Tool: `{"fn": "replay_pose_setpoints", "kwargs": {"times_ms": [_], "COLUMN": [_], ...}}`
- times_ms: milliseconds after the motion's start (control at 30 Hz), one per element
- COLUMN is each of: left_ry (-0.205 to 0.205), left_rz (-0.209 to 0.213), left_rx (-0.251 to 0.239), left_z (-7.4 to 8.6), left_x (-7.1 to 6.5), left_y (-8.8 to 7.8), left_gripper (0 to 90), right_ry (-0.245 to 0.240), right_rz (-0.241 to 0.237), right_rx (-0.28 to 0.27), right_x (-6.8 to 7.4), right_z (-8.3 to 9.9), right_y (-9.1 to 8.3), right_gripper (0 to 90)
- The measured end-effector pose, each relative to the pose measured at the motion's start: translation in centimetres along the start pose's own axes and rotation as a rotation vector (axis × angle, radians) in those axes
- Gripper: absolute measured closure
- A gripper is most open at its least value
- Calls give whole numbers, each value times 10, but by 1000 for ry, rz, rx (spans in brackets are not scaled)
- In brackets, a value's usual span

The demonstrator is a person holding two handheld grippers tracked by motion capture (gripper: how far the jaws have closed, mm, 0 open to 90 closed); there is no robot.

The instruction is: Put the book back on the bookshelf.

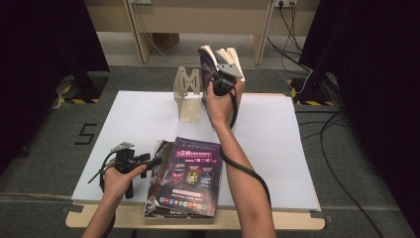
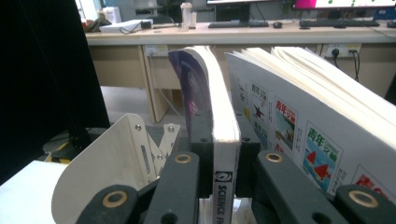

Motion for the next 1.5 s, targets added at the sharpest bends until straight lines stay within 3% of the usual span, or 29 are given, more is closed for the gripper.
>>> {"fn": "replay_pose_setpoints", "kwargs": {"times_ms": [133, 367, 767, 1500], "left_ry": [0, 6, 5, 11], "left_rz": [0, 5, 3, 6], "left_rx": [3, 3, 1, 7], "left_z": [0, 1, 0, 1], "left_x": [0, -3, -3, -6], "left_y": [0, 1, 0, 1], "left_gripper": [319, 319, 318, 319], "right_ry": [6, 18, 5, 36], "right_rz": [5, 3, -5, -55], "right_rx": [8, 47, 51, 59], "right_x": [-1, -1, 0, -1], "right_z": [2, 0, 0, 7], "right_y": [-1, -6, -17, -40], "right_gripper": [822, 719, 667, 597]}}
Point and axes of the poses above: each handheld gripper's, and its own axes: y roughly forward along the jaws, z roughly out of its underside, x roughly to its left, the point moved 9 cm from there along y, roughly forward along the jaws, and after that the axes turned 1 degree about z, right-handed, at the moved point
